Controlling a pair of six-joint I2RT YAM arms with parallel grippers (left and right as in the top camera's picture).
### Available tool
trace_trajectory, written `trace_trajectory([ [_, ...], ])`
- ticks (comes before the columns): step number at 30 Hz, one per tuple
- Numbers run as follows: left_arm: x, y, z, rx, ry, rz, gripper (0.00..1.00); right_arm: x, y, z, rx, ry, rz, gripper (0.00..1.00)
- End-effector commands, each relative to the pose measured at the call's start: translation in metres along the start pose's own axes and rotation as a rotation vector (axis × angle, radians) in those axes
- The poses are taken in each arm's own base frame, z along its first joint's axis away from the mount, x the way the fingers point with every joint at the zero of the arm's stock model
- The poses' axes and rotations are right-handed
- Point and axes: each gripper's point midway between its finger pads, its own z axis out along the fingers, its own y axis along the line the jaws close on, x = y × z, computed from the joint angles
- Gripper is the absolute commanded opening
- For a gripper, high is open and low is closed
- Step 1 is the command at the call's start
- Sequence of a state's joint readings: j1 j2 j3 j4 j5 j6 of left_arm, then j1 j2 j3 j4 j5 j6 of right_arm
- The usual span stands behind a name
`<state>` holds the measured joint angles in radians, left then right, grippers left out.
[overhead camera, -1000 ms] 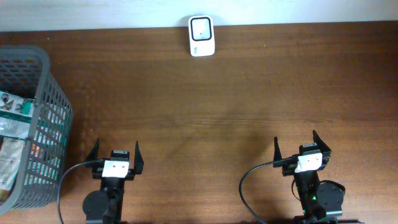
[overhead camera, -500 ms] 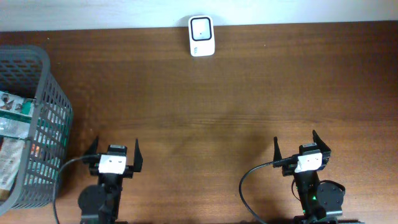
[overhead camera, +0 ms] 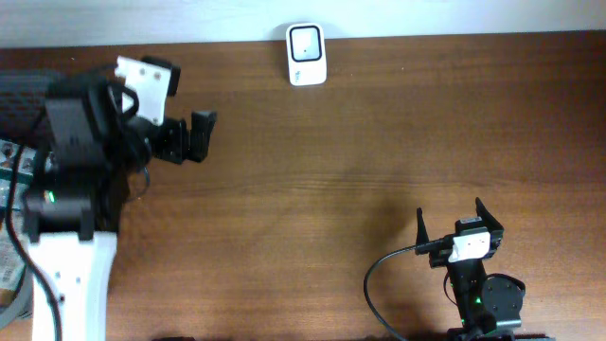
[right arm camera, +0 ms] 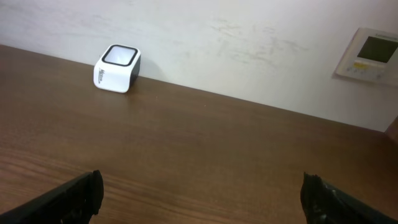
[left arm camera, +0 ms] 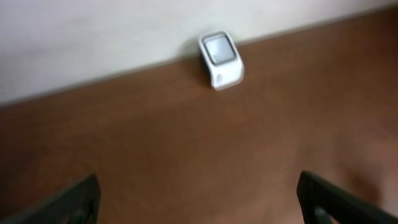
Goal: Scan the item barcode
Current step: 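Reach the left gripper into the basket and grasp the green glove pack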
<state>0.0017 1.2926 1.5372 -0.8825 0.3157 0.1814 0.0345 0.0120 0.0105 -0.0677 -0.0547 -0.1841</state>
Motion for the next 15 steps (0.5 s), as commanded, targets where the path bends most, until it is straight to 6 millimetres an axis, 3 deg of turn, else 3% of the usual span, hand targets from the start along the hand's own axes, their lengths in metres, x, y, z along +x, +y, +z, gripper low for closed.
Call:
trace_trajectory([
  [1,-0.009,-0.019,0.019,0.161,0.024,-0.031,0.99,0.001,0.005,0.0,-0.026,-0.001,0.001,0.98],
  [4,-0.01,-0.012,0.033,0.156,0.028,-0.057,0.99,0.001,0.005,0.0,-0.026,-0.001,0.001,0.98],
  [5,-0.014,0.001,0.033,0.099,0.015,-0.125,0.99,0.001,0.005,0.0,-0.026,-0.001,0.001,0.98],
  [6,-0.019,0.026,0.028,-0.014,-0.003,-0.244,1.0,0.001,0.005,0.0,-0.026,-0.001,0.001,0.98],
  [7,-0.028,0.057,0.013,-0.146,-0.042,-0.351,0.98,0.001,0.005,0.0,-0.026,-0.001,0.001,0.98],
  [9,-0.046,0.1,-0.025,-0.301,-0.135,-0.458,0.97,0.001,0.005,0.0,-0.026,-0.001,0.001,0.98],
  [10,-0.05,0.128,-0.051,-0.397,-0.188,-0.55,0.98,0.001,0.005,0.0,-0.026,-0.001,0.001,0.98],
  [13,-0.024,0.19,-0.099,-0.608,-0.24,-0.763,0.98,0.001,0.005,0.0,-0.025,-0.001,0.001,0.98],
  [15,0.027,0.236,-0.126,-0.776,-0.185,-0.938,0.98,0.001,0.005,0.0,-0.026,-0.001,0.001,0.98],
])
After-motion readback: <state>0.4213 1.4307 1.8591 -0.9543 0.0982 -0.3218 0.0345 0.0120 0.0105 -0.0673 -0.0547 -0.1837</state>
